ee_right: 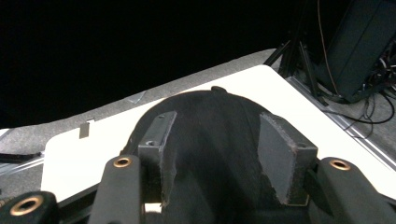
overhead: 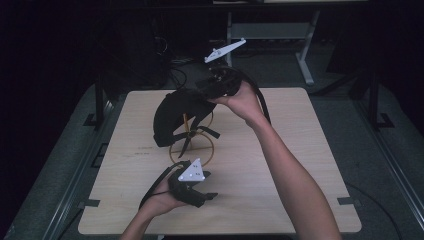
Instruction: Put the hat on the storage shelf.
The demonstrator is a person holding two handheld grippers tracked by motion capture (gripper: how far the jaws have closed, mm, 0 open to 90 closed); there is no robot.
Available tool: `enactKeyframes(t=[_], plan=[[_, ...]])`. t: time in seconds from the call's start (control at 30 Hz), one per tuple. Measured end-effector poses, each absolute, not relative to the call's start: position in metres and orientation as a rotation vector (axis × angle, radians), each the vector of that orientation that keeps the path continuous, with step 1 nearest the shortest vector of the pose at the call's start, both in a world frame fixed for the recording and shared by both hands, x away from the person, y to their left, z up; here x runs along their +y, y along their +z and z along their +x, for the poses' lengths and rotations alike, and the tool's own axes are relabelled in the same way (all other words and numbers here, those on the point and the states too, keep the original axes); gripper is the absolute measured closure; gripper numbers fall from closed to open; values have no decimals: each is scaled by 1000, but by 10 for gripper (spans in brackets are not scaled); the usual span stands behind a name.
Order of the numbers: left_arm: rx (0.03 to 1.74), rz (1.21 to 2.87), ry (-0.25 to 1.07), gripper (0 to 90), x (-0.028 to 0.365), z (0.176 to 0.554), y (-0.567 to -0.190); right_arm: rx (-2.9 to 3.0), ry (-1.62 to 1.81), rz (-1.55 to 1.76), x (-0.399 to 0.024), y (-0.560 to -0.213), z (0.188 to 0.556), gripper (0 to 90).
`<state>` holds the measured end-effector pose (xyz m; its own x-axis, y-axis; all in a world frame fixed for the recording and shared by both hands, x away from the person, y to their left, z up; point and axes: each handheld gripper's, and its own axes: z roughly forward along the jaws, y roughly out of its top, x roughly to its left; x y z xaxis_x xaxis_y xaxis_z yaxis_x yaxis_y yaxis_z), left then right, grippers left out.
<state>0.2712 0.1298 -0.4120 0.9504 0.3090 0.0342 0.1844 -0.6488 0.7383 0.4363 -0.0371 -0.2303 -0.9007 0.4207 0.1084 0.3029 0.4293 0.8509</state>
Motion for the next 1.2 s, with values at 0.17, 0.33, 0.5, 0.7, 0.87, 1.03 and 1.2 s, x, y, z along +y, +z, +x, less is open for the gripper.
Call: enactKeyframes(t=[0.17,0.33,0.5,0.7,0.87,1.03,1.2], plan=[[353,2287,199,322,131,272,-412,2561,1489,666,-49,-236,433,471],[358,2286,196,322,131,271,-412,2581,1503,663,-57,-242,425,471],[360,2285,191,322,130,271,-414,2605,1480,646,-66,-248,418,470],[349,2286,200,322,129,271,-415,2601,1486,670,-81,-254,412,470],[347,2295,198,322,128,271,-416,2600,1500,684,-96,-261,409,468],[346,2297,192,322,126,271,-418,2601,1497,699,-107,-269,404,466],[338,2309,200,321,126,271,-419,2597,1497,736,-121,-277,400,461]])
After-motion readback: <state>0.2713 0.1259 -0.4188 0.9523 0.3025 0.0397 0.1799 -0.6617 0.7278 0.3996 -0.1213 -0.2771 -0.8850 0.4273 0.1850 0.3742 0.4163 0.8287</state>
